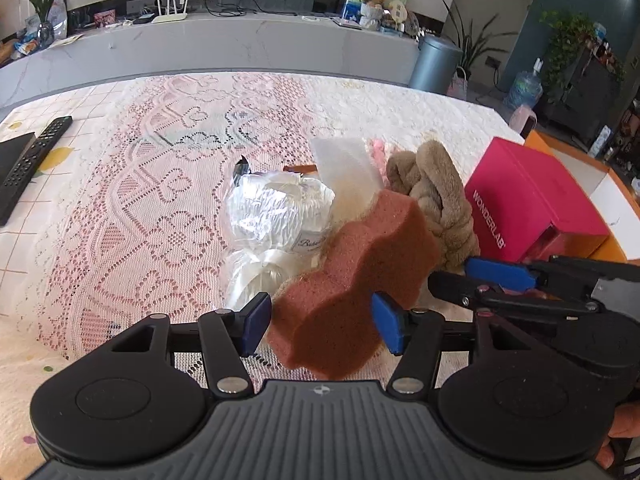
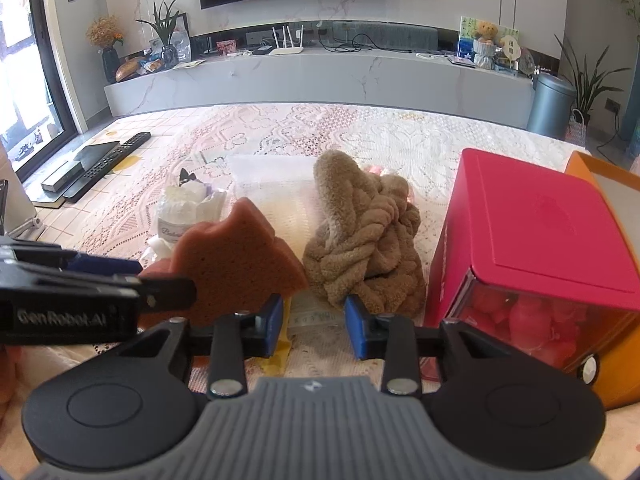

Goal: Organize soft objects
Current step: 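Move the left tool to the brown-red sponge while the right tool reaches the brown plush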

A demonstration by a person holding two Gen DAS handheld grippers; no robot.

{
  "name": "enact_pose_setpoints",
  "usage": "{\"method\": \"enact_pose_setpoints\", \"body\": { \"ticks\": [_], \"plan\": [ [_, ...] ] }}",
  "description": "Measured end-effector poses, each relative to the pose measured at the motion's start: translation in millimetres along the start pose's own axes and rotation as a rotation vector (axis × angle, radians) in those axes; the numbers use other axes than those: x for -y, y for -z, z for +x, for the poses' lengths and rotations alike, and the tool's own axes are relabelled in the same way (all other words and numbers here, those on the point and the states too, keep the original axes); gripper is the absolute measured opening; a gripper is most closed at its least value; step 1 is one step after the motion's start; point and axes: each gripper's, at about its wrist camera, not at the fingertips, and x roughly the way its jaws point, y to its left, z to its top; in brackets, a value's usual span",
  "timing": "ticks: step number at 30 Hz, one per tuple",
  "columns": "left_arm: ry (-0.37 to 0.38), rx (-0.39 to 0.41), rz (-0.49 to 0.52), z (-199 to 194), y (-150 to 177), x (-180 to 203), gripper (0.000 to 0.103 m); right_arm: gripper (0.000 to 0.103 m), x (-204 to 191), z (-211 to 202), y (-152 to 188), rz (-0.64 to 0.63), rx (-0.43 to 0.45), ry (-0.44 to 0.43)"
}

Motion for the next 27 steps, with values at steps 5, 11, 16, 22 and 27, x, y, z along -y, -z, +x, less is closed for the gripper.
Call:
{"method": "enact_pose_setpoints", "body": {
  "ticks": [5,11,16,22,27],
  "plan": [
    [0.071,0.003,0.035,-12.8,7.0,5.9,0.062,0.034,1.7,0.6,1.0,-0.007,-0.006,-0.011],
    [0.139,-0.029,0.091,-15.9,12.6,14.1,0.06,0.034,7.6,-5.5,4.6,0.003,-0.01,0.004],
    [0.167,-0.036,0.158,-17.3,14.3,22.0,0.063,0.034,15.2,-8.9,6.9,0.028,-0.016,0.02],
    [0.128,0.016,0.216,-26.5,15.2,31.3,0.076,0.034,17.3,-15.2,7.7,0.034,-0.003,0.023],
    [0.091,0.03,0.337,-26.1,8.1,43.2,0.079,0.034,15.6,-14.3,10.2,0.026,-0.007,0.025]
  ]
}}
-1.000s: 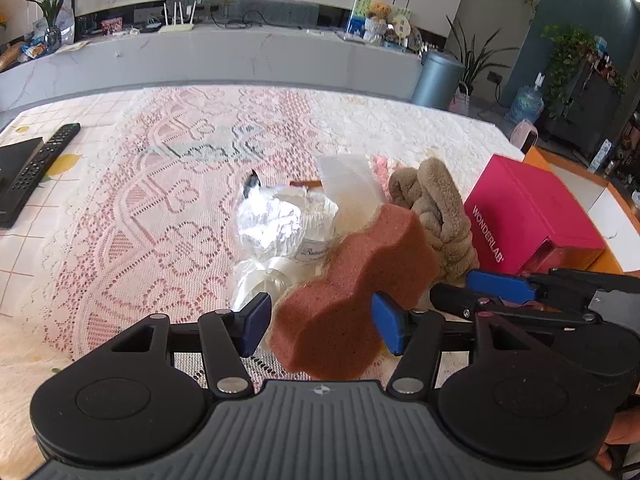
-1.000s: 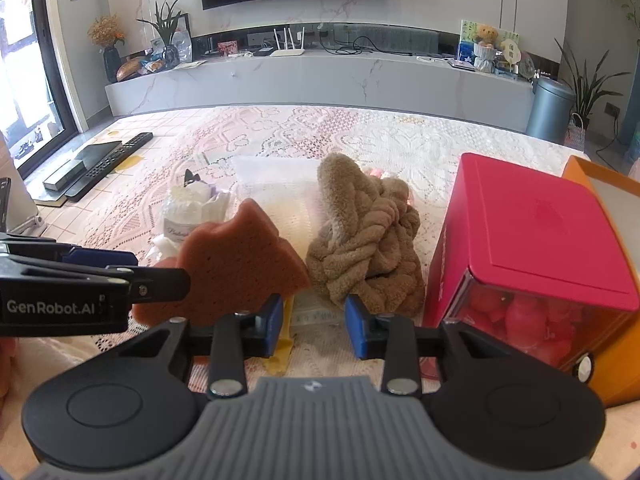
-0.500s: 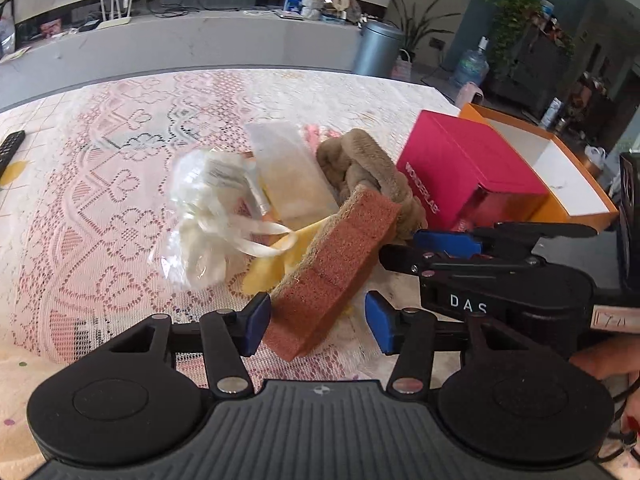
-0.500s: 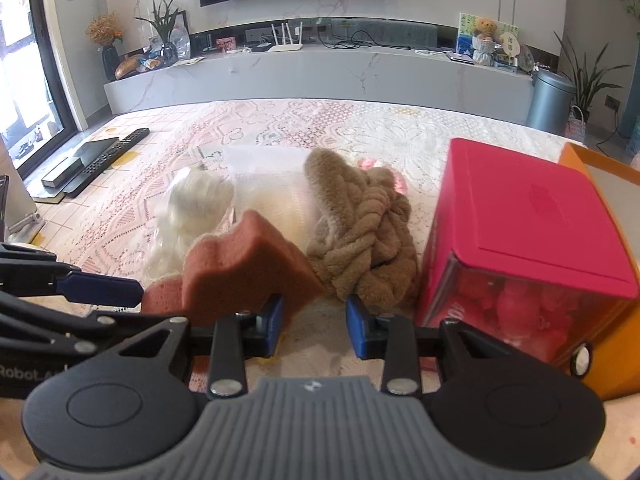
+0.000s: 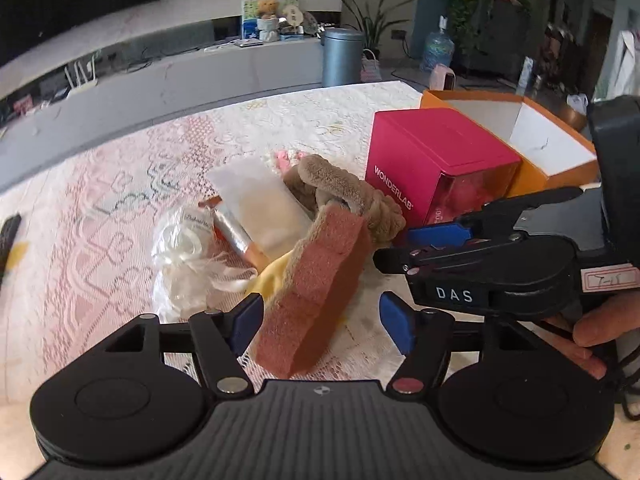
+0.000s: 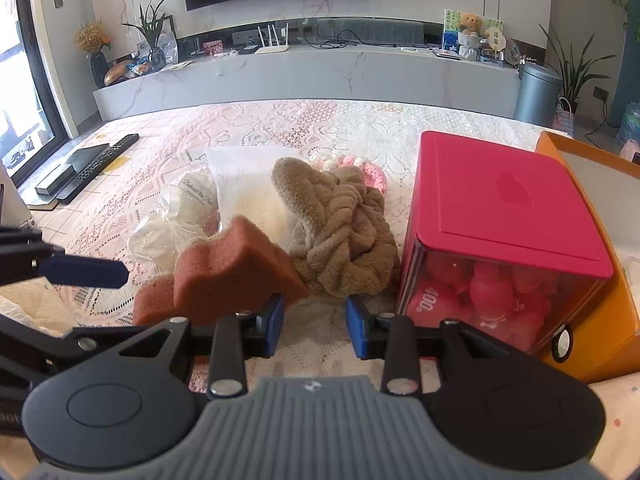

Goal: Organize soft objects
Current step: 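Move the left tool to the brown-red sponge while the right tool reaches the brown plush, then grasp the sponge with the left tool while the right tool grasps the brown knotted plush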

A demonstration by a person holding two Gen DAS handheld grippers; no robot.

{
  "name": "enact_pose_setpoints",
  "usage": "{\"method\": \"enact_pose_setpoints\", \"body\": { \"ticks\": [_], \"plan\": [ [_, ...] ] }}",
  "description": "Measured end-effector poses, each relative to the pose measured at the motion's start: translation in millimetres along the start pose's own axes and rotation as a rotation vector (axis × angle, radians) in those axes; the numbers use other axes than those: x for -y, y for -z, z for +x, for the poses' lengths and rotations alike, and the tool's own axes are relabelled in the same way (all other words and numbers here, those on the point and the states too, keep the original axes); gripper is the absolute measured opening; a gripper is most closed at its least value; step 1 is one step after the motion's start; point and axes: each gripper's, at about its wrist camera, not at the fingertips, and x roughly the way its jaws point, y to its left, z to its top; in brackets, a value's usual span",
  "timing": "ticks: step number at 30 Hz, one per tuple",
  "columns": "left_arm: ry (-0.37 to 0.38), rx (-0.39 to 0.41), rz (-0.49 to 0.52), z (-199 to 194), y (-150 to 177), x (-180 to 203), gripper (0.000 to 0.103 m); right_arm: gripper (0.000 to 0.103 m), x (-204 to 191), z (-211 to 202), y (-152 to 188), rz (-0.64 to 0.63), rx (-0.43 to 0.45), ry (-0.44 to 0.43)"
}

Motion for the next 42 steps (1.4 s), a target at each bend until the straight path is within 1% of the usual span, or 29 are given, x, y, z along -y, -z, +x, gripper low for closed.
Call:
{"method": "enact_pose_setpoints", "body": {
  "ticks": [2,3,7,10,11,12,13,15,18,23,25,27,28,30,33,37,39,41,42],
  "plan": [
    [-0.016,-0.027,0.036,9.1,-5.7,-0.9,0.08,0.034,-0.2,0.6,-1.3,-0.004,0.0,0.002],
    [-0.017,-0.041,0.033,14.7,-7.9,-3.3,0.08,0.034,-0.5,0.2,-1.4,-0.005,0.001,0.003],
    [0.029,-0.106,-0.023,39.3,-9.7,-14.7,0.078,0.034,1.1,-0.9,-0.2,-0.008,0.002,0.024],
    [0.035,-0.126,-0.04,47.3,-7.4,-14.9,0.07,0.034,4.4,-2.5,-0.1,0.0,0.007,0.021],
    [0.037,-0.126,-0.04,48.1,-6.6,-13.9,0.063,0.034,4.6,-3.3,-0.1,-0.002,0.012,0.024],
    [0.031,-0.127,-0.034,47.7,-5.4,-12.5,0.052,0.035,4.3,-4.6,-0.5,-0.006,0.018,0.026],
    [0.029,-0.124,-0.027,46.7,-4.6,-11.3,0.051,0.035,3.7,-5.9,-0.9,-0.009,0.024,0.024],
    [0.034,-0.101,-0.052,40.2,-2.3,-12.5,0.046,0.035,1.0,-8.2,-3.3,-0.027,0.038,0.022],
    [0.063,-0.054,-0.156,24.9,1.6,-21.2,0.041,0.034,-7.3,-9.5,-6.0,-0.084,0.064,0.041],
    [0.028,0.035,-0.322,2.8,8.0,-40.3,0.038,0.036,-18.6,-4.4,-10.8,-0.178,0.082,0.057],
    [0.004,0.054,-0.371,0.9,8.8,-46.2,0.038,0.039,-22.5,1.8,-13.9,-0.206,0.081,0.067],
    [-0.027,0.063,-0.38,2.5,8.4,-47.7,0.038,0.046,-27.4,8.9,-17.7,-0.235,0.083,0.1],
    [-0.031,0.066,-0.381,3.6,7.6,-48.1,0.038,0.05,-29.8,12.7,-19.3,-0.253,0.086,0.115],
    [-0.031,0.071,-0.375,5.8,6.3,-47.1,0.038,0.053,-34.5,21.1,-21.6,-0.29,0.084,0.138],
    [-0.033,0.064,-0.361,7.2,7.3,-46.4,0.038,0.054,-39.7,33.5,-23.3,-0.332,0.073,0.166],
    [-0.025,0.065,-0.366,9.1,8.1,-47.7,0.038,0.054,-45.3,45.4,-23.2,-0.408,0.069,0.222],
    [-0.019,0.07,-0.367,8.4,9.7,-47.2,0.038,0.054,-47.6,50.7,-22.1,-0.446,0.059,0.237],
    [-0.017,0.072,-0.37,8.3,10.3,-48.2,0.038,0.048,-49.2,54.4,-20.8,-0.462,0.042,0.236],
    [-0.014,0.074,-0.372,7.8,10.8,-48.7,0.038,0.041,-48.4,55.1,-20.4,-0.454,0.03,0.226]
  ]
}}
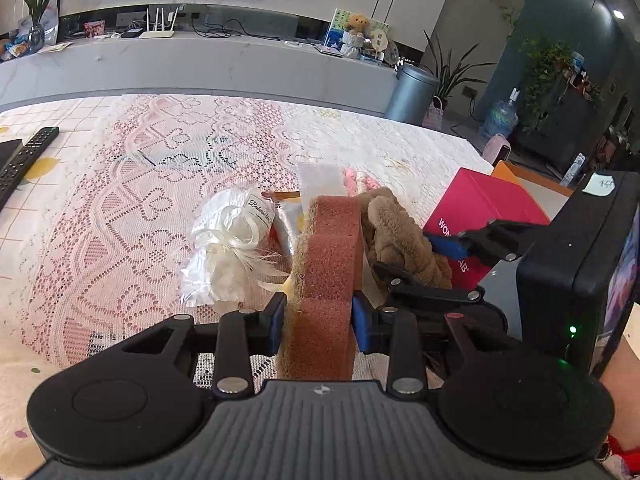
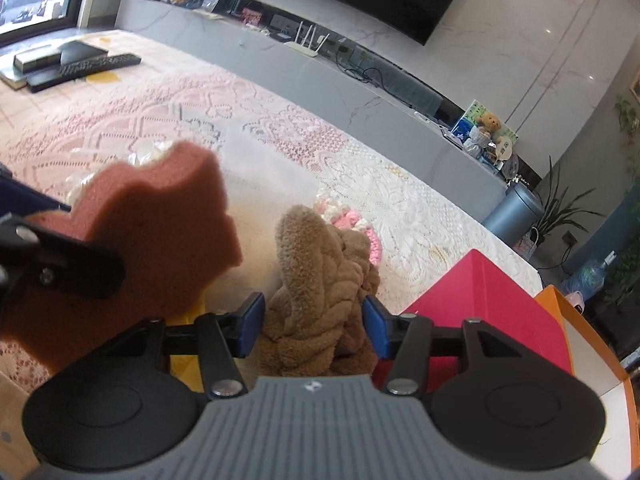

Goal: Organize soft objects
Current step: 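Grasp the sponge with the left tool while the right tool grasps the brown knotted plush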

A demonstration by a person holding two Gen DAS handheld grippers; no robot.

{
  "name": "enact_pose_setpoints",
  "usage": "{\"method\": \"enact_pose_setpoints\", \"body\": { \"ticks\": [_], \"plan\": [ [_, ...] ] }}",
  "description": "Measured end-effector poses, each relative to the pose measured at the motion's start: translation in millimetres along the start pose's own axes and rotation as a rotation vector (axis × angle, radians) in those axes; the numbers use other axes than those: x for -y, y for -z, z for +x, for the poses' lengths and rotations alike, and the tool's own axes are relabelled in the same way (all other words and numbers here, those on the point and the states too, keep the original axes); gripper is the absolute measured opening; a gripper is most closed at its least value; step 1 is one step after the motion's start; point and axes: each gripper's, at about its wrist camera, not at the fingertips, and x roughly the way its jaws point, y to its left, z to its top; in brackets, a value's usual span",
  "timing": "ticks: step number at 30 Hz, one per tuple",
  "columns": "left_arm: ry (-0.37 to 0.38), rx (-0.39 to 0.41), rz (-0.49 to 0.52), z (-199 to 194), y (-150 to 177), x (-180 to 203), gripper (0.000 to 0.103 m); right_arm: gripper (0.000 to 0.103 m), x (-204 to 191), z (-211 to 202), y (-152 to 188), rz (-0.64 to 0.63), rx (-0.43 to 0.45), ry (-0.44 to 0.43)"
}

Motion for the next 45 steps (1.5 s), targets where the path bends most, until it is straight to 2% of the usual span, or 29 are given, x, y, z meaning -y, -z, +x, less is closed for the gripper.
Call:
{"method": "enact_pose_setpoints", "body": {
  "ticks": [4,6,11,16,24,28,33,45],
  "plan": [
    [0.013,0.012,-0.004,-3.0,0.6,-0.1,0.038,0.023,3.2,-4.2,1.0,0.028,-0.006,-0.019],
    [0.013,0.021,0.001,-5.1,0.7,1.8,0.038,0.021,6.1,-9.5,0.4,0.04,0.001,-0.026],
    [0.028,0.064,-0.005,-18.6,-2.5,5.0,0.038,0.021,15.0,-39.6,-0.5,0.068,0.052,-0.018],
    [0.018,0.102,-0.044,-35.8,-7.2,11.2,0.038,0.021,33.1,-75.5,1.2,0.154,0.081,-0.064],
    [-0.012,0.106,-0.101,-58.4,-11.9,30.8,0.038,0.021,59.3,-130.9,11.0,0.246,0.128,-0.134],
    [0.018,0.118,-0.107,-68.2,-12.6,45.2,0.038,0.021,75.1,-157.6,17.6,0.287,0.161,-0.138],
    [0.066,0.125,-0.096,-75.4,-15.3,68.3,0.038,0.021,98.3,-186.0,33.3,0.306,0.188,-0.084],
    [0.226,0.09,-0.053,-54.5,-41.4,147.1,0.038,0.021,195.5,-212.8,77.3,0.451,0.129,-0.018]
  ]
}}
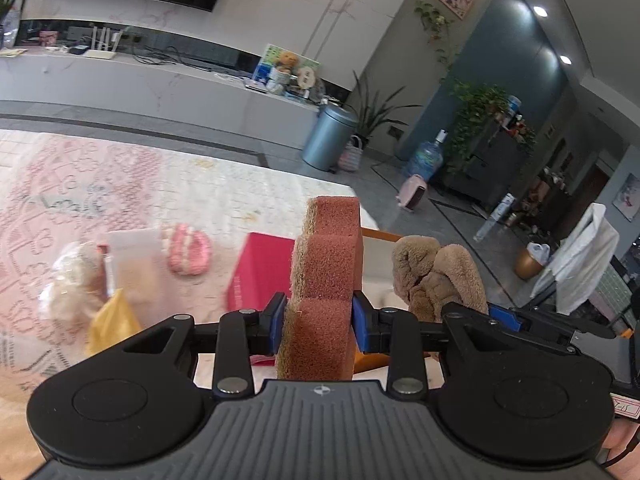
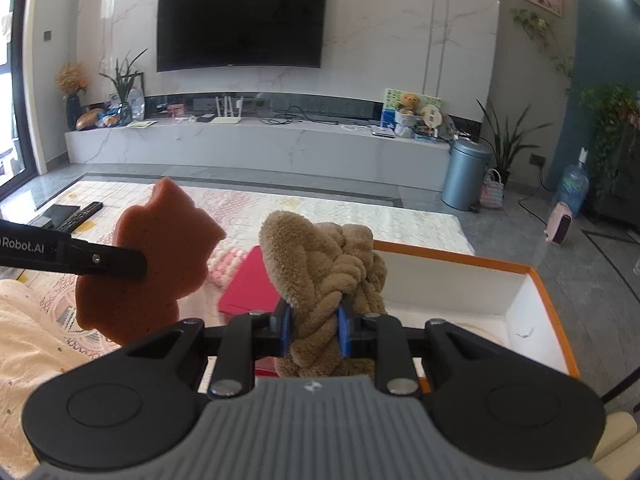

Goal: Organize soft objects
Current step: 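Grasp the sponge with the left tool while the right tool grasps the brown knotted plush, then lower the sponge and plush into the orange box and open both tools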

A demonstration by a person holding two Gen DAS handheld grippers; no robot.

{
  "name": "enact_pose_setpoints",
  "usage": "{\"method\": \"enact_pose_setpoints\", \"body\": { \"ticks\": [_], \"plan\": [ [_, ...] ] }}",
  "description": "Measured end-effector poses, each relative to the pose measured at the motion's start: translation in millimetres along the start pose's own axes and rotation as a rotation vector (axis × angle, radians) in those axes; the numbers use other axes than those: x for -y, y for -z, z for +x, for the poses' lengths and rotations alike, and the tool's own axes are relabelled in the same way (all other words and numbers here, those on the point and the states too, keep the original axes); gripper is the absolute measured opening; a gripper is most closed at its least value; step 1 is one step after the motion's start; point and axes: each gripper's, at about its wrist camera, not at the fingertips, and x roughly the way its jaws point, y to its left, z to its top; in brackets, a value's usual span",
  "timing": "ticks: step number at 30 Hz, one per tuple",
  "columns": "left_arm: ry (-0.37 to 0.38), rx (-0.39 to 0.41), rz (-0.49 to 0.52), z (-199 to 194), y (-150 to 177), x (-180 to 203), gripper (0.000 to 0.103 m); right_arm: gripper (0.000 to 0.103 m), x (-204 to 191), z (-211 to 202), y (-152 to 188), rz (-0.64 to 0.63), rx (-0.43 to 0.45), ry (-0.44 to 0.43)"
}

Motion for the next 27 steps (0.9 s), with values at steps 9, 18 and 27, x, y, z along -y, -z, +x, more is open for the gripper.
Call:
{"method": "enact_pose_setpoints", "body": {
  "ticks": [9,18,27],
  "plan": [
    [0.112,-0.067,0.007,64.9,-22.1,50.1,0.038,0.021,68.8,0.4,-12.8,0.058,-0.031,0.062],
    [0.204,-0.143,-0.063,141.9,-44.2,67.6,0.038,0.021,129.7,37.0,-23.9,0.134,-0.114,0.088],
    [0.19,-0.282,-0.173,219.2,-29.6,74.1,0.038,0.021,159.5,94.1,-9.7,0.086,-0.249,0.154]
  ]
}}
